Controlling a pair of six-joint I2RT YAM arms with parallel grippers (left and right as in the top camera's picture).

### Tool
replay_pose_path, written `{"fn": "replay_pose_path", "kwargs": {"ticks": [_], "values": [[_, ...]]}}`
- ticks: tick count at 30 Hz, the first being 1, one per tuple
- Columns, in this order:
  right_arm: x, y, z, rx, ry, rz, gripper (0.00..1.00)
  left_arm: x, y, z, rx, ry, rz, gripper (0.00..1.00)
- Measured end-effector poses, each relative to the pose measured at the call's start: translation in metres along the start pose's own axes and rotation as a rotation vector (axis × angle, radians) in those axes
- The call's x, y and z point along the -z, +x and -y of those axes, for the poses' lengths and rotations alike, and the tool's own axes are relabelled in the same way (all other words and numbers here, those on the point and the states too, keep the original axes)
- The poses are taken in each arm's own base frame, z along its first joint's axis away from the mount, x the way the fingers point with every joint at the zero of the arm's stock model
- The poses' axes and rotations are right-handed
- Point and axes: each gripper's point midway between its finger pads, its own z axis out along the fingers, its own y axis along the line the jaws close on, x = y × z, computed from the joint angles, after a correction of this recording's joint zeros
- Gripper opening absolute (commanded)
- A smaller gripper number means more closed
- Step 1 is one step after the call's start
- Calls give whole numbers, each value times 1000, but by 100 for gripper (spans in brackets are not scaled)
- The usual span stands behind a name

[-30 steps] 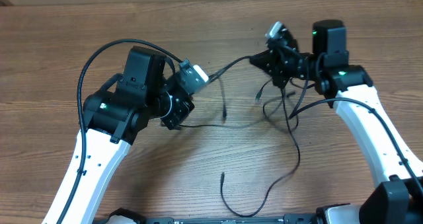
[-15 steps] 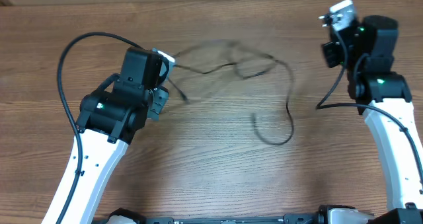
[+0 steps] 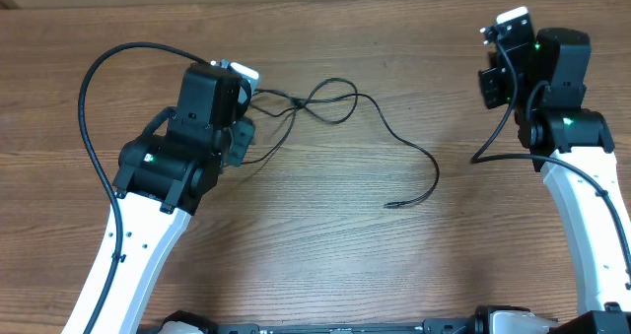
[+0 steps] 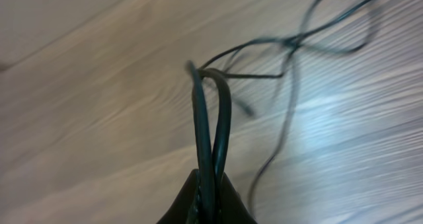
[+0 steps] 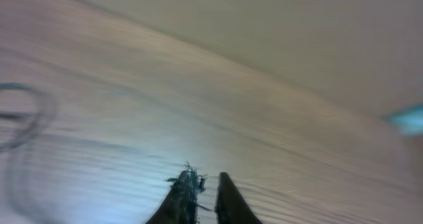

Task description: Untangle cables

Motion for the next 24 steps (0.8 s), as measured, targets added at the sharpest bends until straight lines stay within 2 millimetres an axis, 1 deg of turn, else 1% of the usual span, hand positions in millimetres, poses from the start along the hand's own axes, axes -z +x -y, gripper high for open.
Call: {"fn": "replay_pose_path", "kwargs": {"ticks": [2,3,4,6,7,9,10,11,14,16,20,24], "values": [[1,1,-18,-17,-101,6,15,1,-15,12,17,76,63,4],[2,0,-28,-41,-154,13,15,3,-25,21,24,129,108,4],[3,0,-34,-63,-188,15,16,4,-32,25,28,159,136,5],[6,1,-47,-138,-266,9,31,9,-49,36,40,232,209,4],[7,3,-54,-180,-303,-5,34,12,-57,40,49,260,242,4],[7,9,-65,-262,-361,-43,37,17,-70,44,70,296,297,5],[7,13,-71,-311,-389,-71,46,20,-77,45,88,312,327,4],[7,17,-76,-363,-417,-97,64,22,-83,46,103,323,348,4],[7,21,-90,-478,-493,-146,84,29,-97,47,164,354,402,4],[9,20,-100,-552,-557,-167,100,32,-104,47,213,371,425,4],[19,11,-115,-624,-676,-169,100,40,-117,47,300,412,471,4],[25,6,-122,-655,-736,-169,100,57,-138,53,340,505,556,4]]}}
